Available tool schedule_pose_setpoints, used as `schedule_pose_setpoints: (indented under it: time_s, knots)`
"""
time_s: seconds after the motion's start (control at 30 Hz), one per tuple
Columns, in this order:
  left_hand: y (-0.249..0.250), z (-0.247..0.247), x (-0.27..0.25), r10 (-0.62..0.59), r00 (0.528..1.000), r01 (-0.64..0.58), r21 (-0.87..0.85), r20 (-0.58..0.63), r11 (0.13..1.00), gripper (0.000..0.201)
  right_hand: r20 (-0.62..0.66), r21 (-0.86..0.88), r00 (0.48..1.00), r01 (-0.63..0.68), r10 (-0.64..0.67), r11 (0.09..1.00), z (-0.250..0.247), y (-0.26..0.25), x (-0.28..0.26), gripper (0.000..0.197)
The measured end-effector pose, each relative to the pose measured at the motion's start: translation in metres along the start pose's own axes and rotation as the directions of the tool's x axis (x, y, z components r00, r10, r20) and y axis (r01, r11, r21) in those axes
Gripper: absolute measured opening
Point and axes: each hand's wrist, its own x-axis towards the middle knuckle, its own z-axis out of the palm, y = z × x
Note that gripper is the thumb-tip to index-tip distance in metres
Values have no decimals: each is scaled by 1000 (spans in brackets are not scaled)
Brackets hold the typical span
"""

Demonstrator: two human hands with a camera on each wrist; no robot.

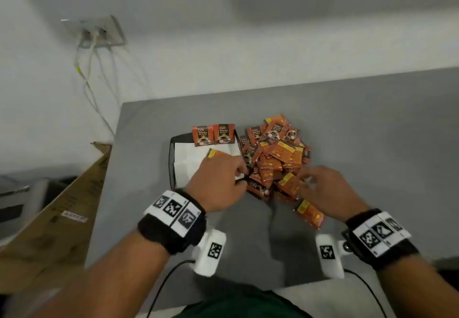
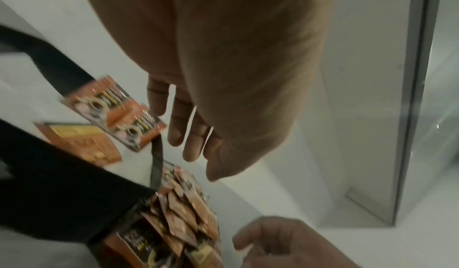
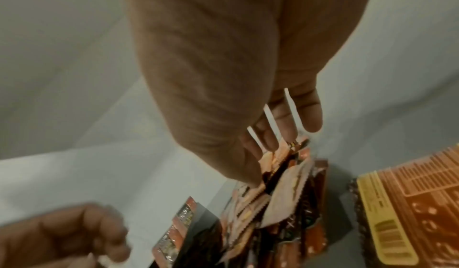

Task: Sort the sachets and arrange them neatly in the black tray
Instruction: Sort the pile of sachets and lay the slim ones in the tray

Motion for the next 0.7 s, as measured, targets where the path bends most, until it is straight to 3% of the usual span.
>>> schedule_pose_setpoints:
  time_s: [0.17,0.3,0.4,0.57,0.7]
  knots:
    - [34,38,49,84,984,-124,269,154,955,34,103,-87,994,51,-42,995,21,11,11,62]
    - [35,61,72,73,967,-168,393,245,904,54,42,-152,998,48,-42,987,23,1,6,42]
    - [34,68,91,24,966,-124,382,256,916,67,29,-161,999,47,-43,986,25,3,9,33]
    - [33,71,112,-27,958,-101,424,286,900,66,-16,-148,999,-38,36,988,18,17,16,31]
    - [32,79,119,-26,963,-105,467,267,878,63,-168,84,982,-75,88,994,-5,19,27,21]
